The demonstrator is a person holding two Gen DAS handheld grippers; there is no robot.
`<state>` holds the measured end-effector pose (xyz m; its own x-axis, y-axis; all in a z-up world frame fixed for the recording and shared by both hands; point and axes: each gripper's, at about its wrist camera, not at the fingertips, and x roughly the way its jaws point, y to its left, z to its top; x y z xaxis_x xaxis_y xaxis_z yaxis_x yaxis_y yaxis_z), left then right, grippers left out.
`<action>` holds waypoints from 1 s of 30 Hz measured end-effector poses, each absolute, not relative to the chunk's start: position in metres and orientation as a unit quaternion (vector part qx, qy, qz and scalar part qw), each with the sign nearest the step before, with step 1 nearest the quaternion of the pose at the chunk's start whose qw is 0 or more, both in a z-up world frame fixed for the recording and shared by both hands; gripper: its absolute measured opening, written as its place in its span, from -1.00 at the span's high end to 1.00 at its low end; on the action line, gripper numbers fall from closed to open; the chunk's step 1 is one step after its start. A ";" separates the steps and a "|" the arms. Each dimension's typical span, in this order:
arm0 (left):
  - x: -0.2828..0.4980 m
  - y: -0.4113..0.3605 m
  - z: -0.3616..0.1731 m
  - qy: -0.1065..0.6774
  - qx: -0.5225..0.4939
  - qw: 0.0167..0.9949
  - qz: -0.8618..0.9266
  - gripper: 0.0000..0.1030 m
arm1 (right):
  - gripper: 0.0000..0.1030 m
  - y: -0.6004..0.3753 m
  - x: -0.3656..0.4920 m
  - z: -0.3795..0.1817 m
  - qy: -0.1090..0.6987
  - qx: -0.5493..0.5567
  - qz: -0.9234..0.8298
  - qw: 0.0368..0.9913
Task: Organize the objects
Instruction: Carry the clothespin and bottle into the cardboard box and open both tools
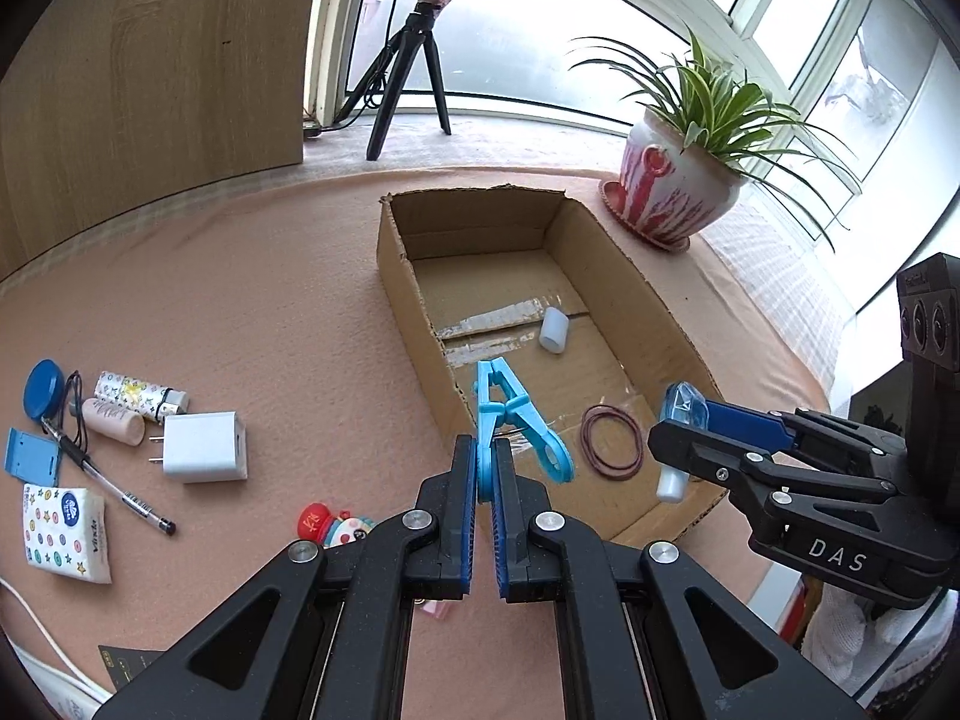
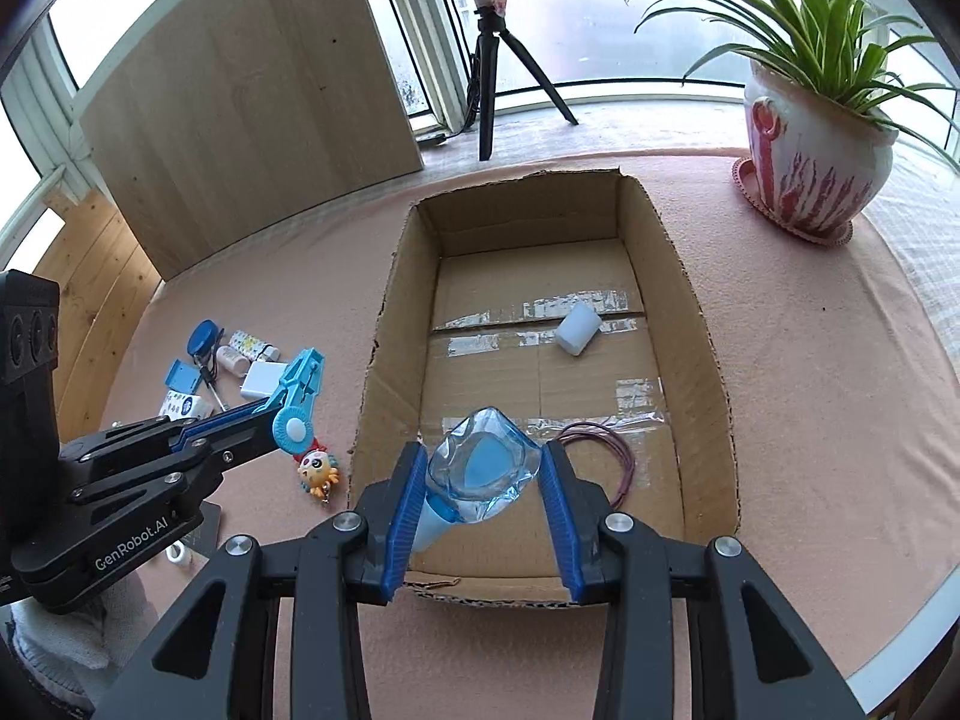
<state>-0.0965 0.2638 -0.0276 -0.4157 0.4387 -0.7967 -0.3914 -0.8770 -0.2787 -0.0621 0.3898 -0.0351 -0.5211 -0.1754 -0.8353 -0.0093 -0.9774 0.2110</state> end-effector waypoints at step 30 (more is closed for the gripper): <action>-0.100 0.269 -0.027 -0.041 -0.477 0.203 0.854 -0.18 | -0.34 0.417 -0.071 -0.042 -0.062 0.496 -0.865 0.036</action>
<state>-0.0995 0.2691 -0.0265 -0.4628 0.3857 -0.7982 -0.3072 -0.9144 -0.2637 -0.0709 0.4167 -0.0417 -0.5044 -0.1234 -0.8546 0.0006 -0.9898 0.1426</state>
